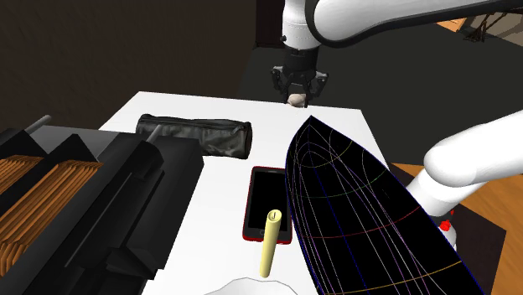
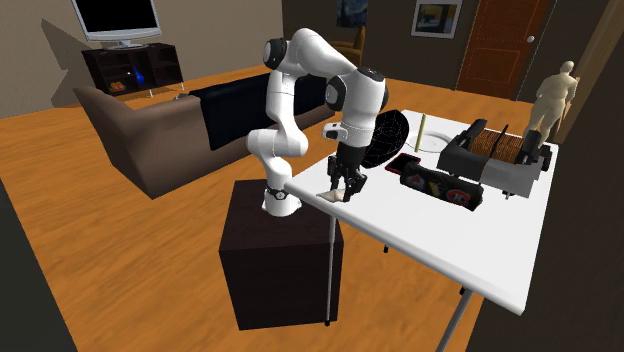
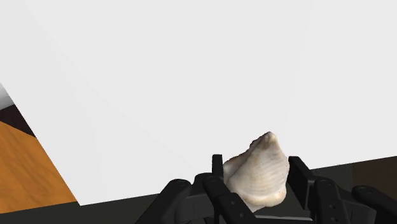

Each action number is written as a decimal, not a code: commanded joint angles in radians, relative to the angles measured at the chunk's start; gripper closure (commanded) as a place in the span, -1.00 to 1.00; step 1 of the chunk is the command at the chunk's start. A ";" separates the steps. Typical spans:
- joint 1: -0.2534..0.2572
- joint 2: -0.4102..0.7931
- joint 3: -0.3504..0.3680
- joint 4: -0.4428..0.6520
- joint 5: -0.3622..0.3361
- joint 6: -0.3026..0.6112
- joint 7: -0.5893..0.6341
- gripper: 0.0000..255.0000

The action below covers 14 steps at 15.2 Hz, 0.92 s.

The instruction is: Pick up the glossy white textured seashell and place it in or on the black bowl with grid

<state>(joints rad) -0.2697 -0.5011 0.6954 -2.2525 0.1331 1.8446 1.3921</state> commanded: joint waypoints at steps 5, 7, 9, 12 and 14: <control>0.000 0.000 0.000 0.000 0.000 0.000 0.000 1.00; 0.000 0.000 0.000 0.000 0.000 0.000 0.000 1.00; -0.001 -0.003 -0.007 0.024 -0.002 -0.027 -0.004 1.00; -0.003 -0.005 -0.016 0.062 -0.006 -0.066 -0.009 1.00; -0.005 -0.005 -0.021 0.088 -0.008 -0.092 -0.012 1.00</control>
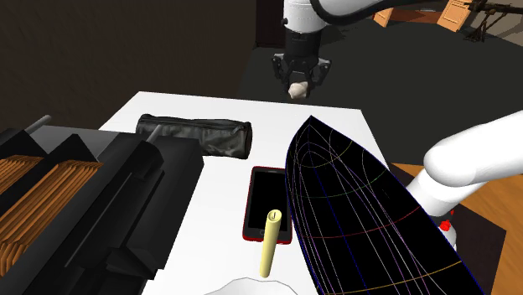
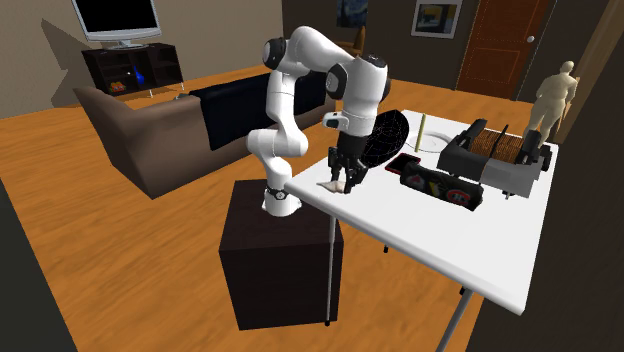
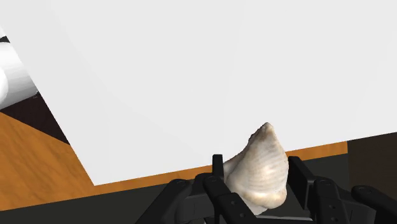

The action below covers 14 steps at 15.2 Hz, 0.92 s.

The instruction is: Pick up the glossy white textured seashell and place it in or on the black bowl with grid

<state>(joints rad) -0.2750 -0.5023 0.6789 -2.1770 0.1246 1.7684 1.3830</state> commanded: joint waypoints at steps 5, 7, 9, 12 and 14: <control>-0.005 0.000 -0.016 0.081 -0.008 -0.081 -0.008 1.00; -0.008 0.003 -0.020 0.110 -0.012 -0.107 -0.010 1.00; -0.010 0.008 -0.023 0.139 -0.015 -0.133 -0.012 1.00; -0.015 0.016 -0.026 0.185 -0.022 -0.171 -0.013 1.00; -0.019 0.022 -0.028 0.217 -0.026 -0.197 -0.014 1.00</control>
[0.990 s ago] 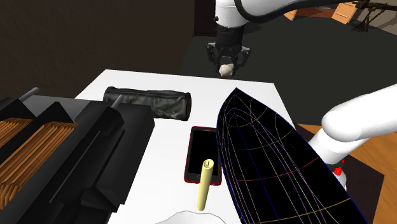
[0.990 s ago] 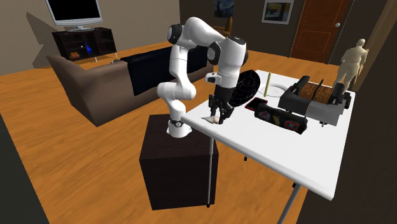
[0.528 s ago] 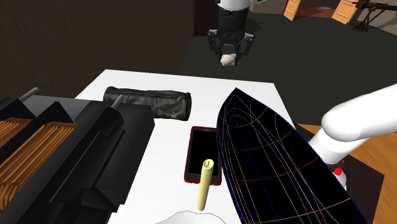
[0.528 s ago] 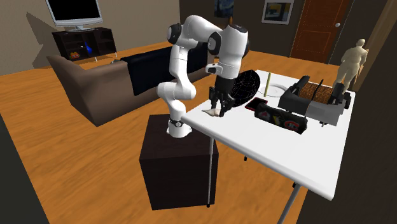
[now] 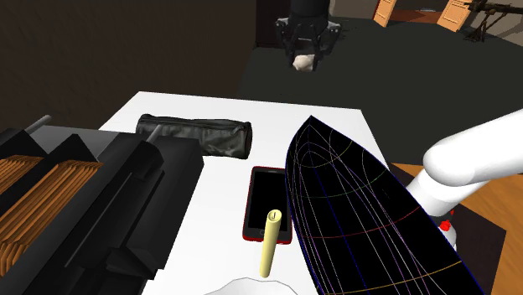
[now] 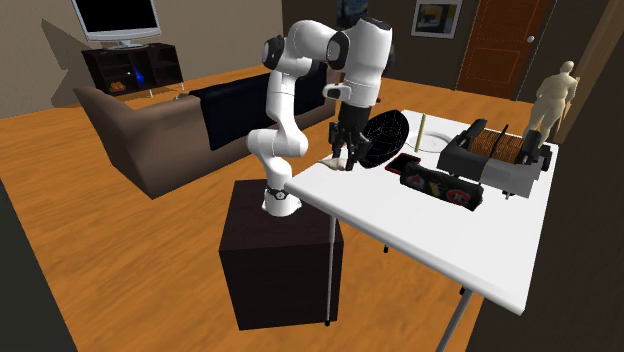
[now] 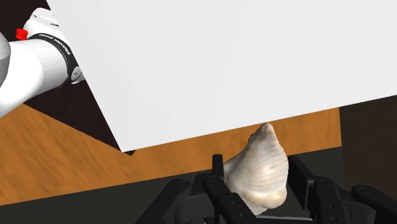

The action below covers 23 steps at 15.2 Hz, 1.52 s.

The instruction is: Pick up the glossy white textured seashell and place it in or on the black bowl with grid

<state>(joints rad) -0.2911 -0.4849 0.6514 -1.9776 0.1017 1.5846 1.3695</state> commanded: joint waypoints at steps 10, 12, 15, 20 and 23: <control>-0.022 0.054 0.000 0.192 -0.029 -0.144 0.001 1.00; -0.025 0.061 0.002 0.215 -0.033 -0.160 0.002 1.00; 0.007 -0.004 0.012 0.184 0.008 -0.187 0.037 1.00; 0.057 -0.094 0.040 0.158 0.075 -0.238 0.108 1.00; 0.085 -0.137 0.064 0.157 0.114 -0.270 0.158 1.00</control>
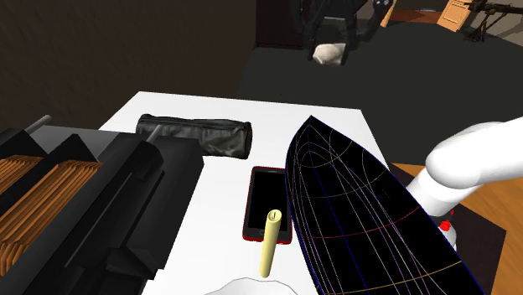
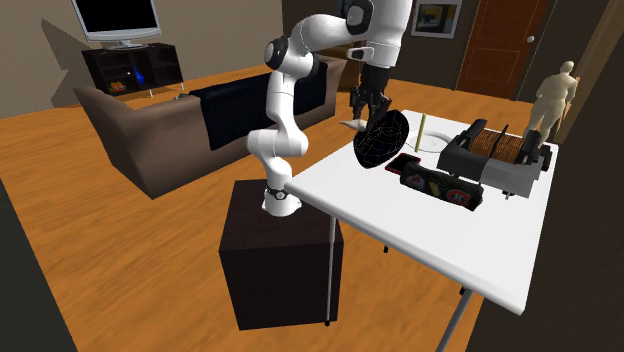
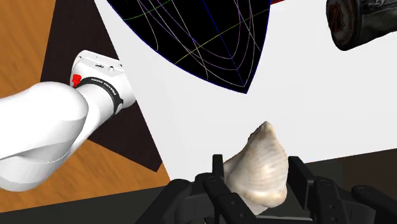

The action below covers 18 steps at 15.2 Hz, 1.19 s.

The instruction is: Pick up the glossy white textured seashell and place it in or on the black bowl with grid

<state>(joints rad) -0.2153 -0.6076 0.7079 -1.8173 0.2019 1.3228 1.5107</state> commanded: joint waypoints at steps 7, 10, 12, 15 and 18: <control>0.057 -0.085 0.083 0.033 0.105 -0.086 0.152 1.00; 0.069 -0.102 0.125 0.066 0.145 -0.118 0.217 1.00; 0.073 -0.110 0.156 0.093 0.171 -0.139 0.263 1.00; 0.072 -0.115 0.208 0.143 0.211 -0.168 0.336 1.00; 0.071 -0.125 0.246 0.162 0.241 -0.175 0.382 1.00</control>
<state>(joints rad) -0.1450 -0.7274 0.9438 -1.6514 0.4338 1.1433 1.8819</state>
